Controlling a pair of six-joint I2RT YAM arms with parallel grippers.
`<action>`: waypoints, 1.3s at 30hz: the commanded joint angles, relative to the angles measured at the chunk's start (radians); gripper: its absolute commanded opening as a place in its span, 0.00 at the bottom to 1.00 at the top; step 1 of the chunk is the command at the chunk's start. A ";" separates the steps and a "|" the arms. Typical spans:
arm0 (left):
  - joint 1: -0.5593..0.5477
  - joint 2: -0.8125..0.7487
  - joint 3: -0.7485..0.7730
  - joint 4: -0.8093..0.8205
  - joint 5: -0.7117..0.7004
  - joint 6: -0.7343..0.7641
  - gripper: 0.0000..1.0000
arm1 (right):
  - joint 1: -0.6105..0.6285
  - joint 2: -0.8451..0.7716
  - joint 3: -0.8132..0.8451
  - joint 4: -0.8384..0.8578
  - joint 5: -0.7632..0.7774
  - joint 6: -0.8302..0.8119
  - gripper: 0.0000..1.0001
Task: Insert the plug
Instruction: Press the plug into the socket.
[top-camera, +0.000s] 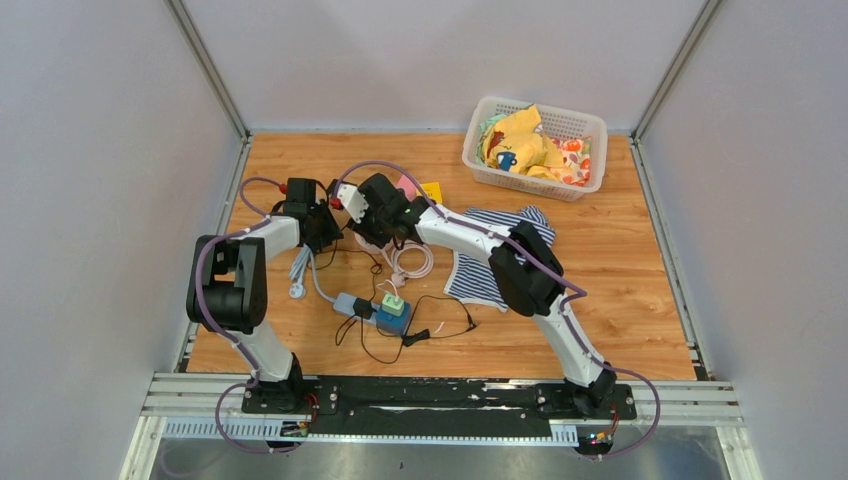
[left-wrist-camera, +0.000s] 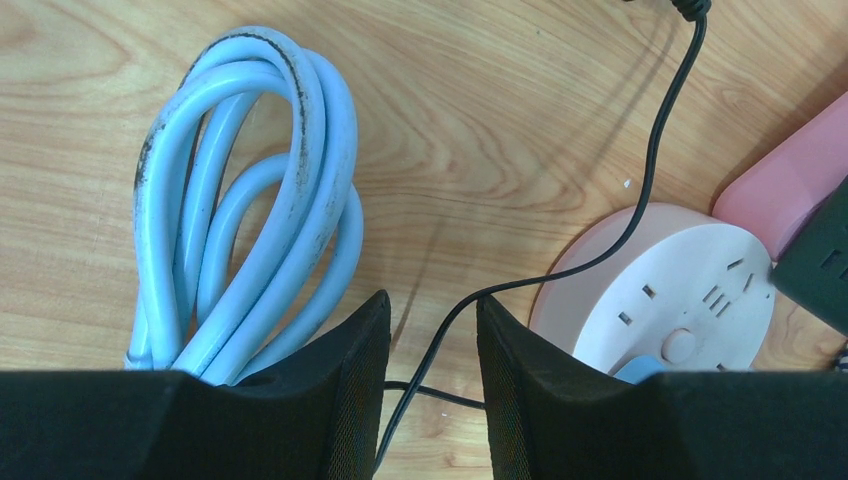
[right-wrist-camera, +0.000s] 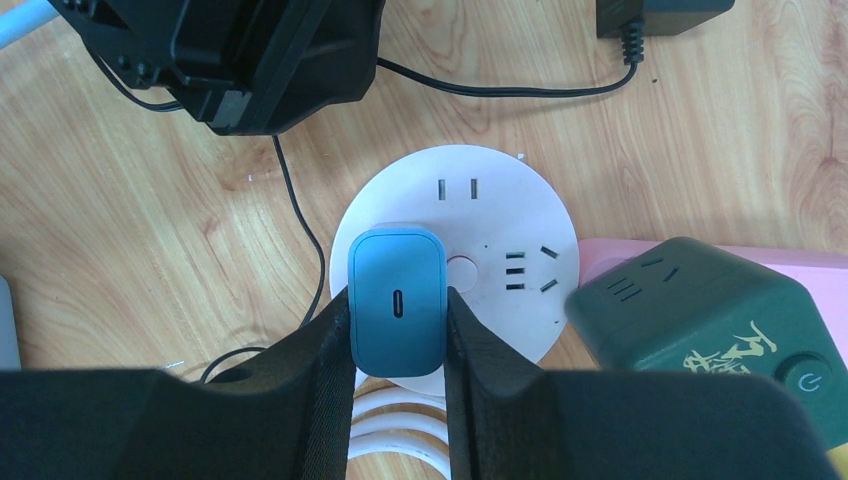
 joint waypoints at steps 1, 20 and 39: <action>0.000 -0.007 -0.031 -0.002 -0.025 -0.045 0.40 | 0.004 0.153 -0.079 -0.253 0.131 -0.021 0.00; 0.000 -0.048 -0.033 -0.034 -0.032 -0.050 0.42 | -0.022 0.038 0.014 -0.266 0.109 0.045 0.37; 0.000 -0.227 0.012 -0.088 0.002 -0.027 0.52 | -0.045 -0.157 0.071 -0.253 0.014 0.155 0.62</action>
